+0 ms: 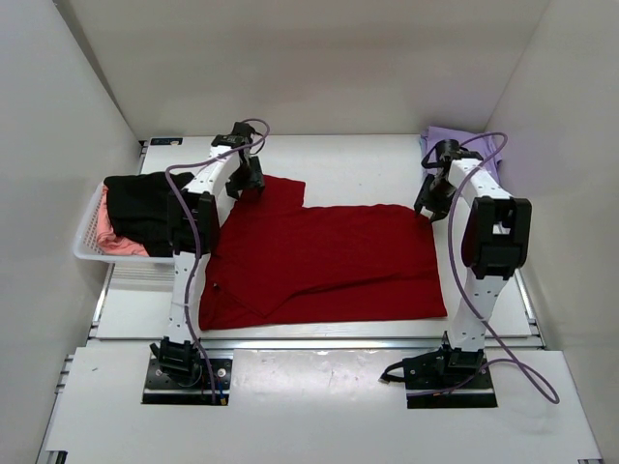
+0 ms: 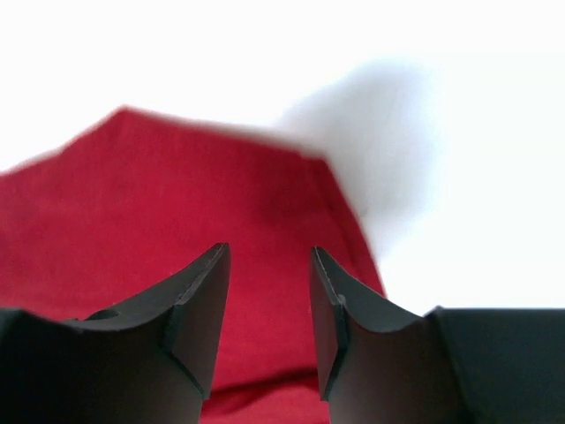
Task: Fold and stack the t-shirts
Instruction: Grap the side of the flattened tshirt furthest away from the robot with both arms
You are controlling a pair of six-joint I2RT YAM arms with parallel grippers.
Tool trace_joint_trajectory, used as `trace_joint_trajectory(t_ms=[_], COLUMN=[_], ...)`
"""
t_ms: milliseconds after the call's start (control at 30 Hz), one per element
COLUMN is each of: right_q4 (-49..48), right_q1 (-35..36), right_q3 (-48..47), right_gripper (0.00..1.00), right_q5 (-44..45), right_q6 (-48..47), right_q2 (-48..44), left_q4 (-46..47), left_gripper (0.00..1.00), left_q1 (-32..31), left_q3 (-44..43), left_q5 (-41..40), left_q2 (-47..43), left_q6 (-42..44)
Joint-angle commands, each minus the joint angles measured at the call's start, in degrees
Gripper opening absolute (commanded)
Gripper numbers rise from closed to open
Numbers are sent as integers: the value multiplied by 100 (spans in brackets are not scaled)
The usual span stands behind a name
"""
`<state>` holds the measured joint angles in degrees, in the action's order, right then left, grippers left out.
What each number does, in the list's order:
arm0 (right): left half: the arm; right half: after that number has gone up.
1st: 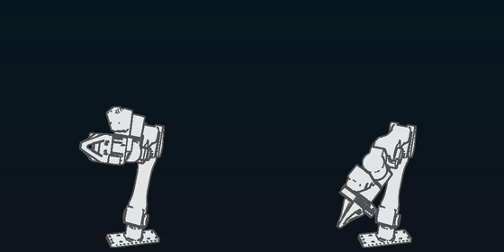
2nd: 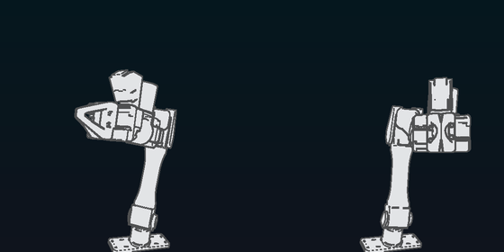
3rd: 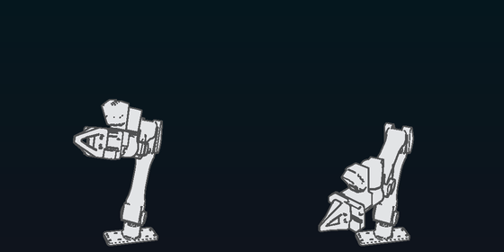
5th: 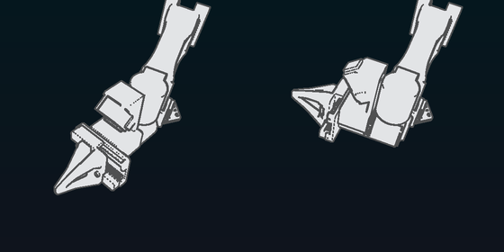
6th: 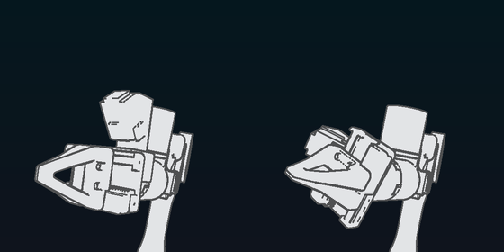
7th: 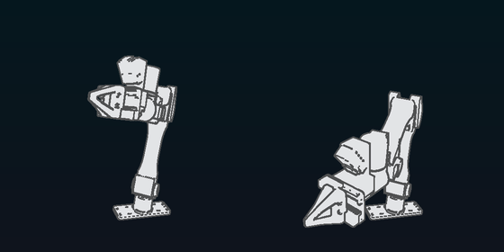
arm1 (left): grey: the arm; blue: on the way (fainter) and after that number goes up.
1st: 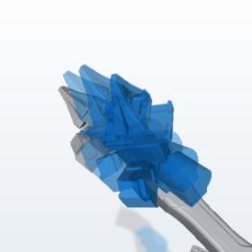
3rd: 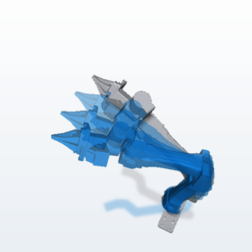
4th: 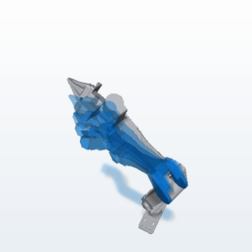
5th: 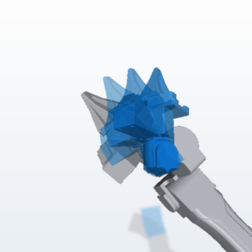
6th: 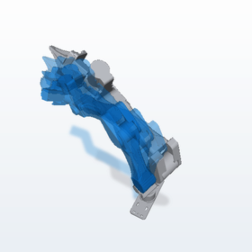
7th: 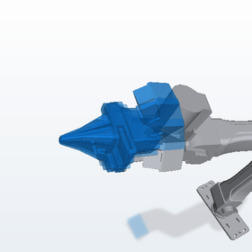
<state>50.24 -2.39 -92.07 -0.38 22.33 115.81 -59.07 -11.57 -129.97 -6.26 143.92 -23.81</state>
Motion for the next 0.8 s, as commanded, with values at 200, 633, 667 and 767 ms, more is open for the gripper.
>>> trace_joint_trajectory(t_ms=[200, 633, 667, 767], right_q4=[407, 1102, 1076, 1145], right_q1=[-200, 142, 143, 143], right_q3=[-1488, -2342, -2289, -2324], right_gripper=[42, 51, 45, 0], right_q5=[390, -427, -497, -524], right_q6=[9, -167, -193, -202], right_q2=[978, 1884, 1901, 1980], left_q4=[-703, -597, -580, -606], left_gripper=[0, 0, 0, 0], left_q1=[-29, 15, 15, 15], left_q3=[-714, -564, -503, -582], left_q5=[160, 380, 415, 450], left_q2=[550, 304, 295, 207], left_q6=[166, 131, 123, 131])
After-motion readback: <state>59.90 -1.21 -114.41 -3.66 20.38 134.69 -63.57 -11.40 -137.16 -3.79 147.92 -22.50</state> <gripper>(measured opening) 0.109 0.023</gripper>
